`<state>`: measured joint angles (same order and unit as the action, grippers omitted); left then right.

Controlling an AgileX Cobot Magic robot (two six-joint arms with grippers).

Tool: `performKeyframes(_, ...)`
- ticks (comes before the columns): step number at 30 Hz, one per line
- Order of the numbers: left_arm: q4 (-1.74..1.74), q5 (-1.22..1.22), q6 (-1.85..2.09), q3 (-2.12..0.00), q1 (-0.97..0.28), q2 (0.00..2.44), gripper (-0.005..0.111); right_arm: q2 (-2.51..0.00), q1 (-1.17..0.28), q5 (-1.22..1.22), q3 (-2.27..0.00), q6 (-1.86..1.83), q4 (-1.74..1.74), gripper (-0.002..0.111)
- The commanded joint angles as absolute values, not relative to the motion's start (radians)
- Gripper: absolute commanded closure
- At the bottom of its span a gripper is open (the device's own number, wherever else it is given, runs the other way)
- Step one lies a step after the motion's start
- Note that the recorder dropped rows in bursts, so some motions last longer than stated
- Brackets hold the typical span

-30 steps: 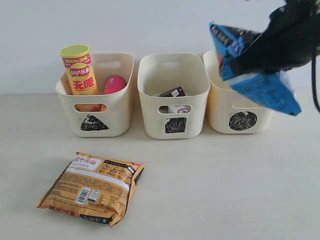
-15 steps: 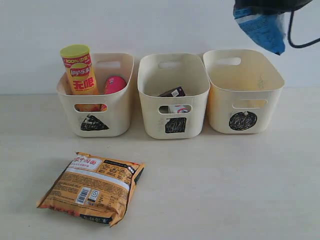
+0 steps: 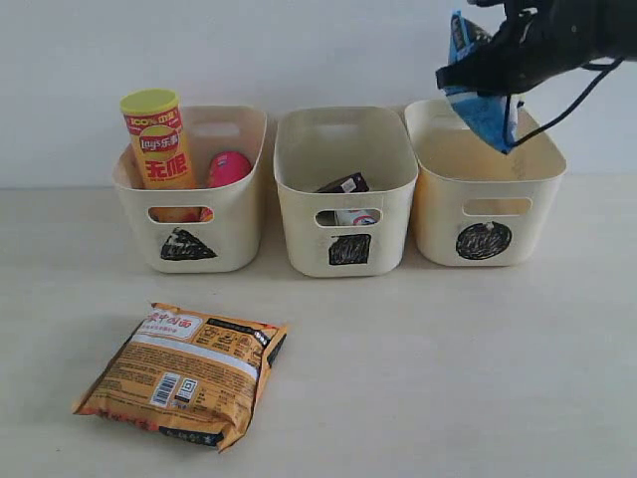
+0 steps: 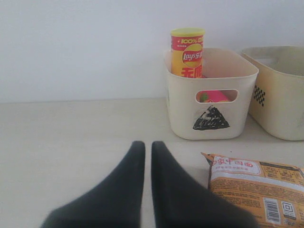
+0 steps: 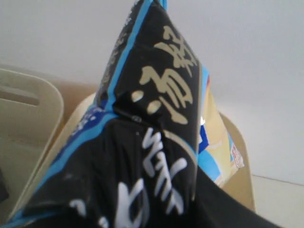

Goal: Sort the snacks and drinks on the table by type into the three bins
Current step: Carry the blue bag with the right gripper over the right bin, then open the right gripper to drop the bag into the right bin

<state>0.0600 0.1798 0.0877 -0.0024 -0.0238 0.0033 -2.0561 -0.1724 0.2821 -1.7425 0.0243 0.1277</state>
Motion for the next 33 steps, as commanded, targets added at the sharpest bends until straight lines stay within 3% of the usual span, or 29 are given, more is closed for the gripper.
performKeyframes(1, 0.063, 0.184, 0.089, 0.0, -0.021, 0.0, 0.102, -2.115, -0.157, 0.208, -1.758, 0.04, 0.135, 0.105)
performKeyframes(4, 0.063, 0.184, 0.089, 0.0, -0.021, 0.0, 0.102, -2.142, -0.157, 0.199, -1.758, 0.04, 0.135, 0.104)
performKeyframes(6, 0.063, 0.184, 0.089, 0.0, -0.021, 0.0, 0.102, -2.155, -0.157, 0.199, -1.758, 0.04, 0.135, 0.094)
performKeyframes(12, 0.063, 0.188, 0.089, 0.0, -0.021, 0.0, 0.102, -2.156, -0.157, 0.17, -1.758, 0.042, 0.135, 0.03)
performKeyframes(14, 0.063, 0.188, 0.089, 0.0, -0.021, 0.0, 0.102, -2.142, -0.157, 0.16, -1.759, 0.042, 0.135, 0.026)
performKeyframes(17, 0.063, 0.19, 0.089, 0.0, -0.021, 0.0, 0.102, -2.105, -0.157, 0.148, -1.759, 0.042, 0.135, 0.031)
performKeyframes(20, 0.063, 0.19, 0.089, 0.0, -0.021, 0.0, 0.102, -2.051, -0.157, 0.148, -1.759, 0.042, 0.135, 0.044)
performKeyframes(23, 0.063, 0.19, 0.089, 0.0, -0.021, 0.0, 0.102, -1.992, -0.157, 0.181, -1.759, 0.042, 0.135, 0.063)
performKeyframes(28, 0.063, 0.19, 0.089, 0.0, -0.021, 0.0, 0.102, -1.903, -0.157, 0.383, -1.757, 0.042, 0.137, 0.106)
performKeyframes(33, 0.063, 0.19, 0.089, 0.0, -0.021, 0.0, 0.102, -1.832, -0.159, 0.655, -1.757, -0.087, 0.032, 0.108)
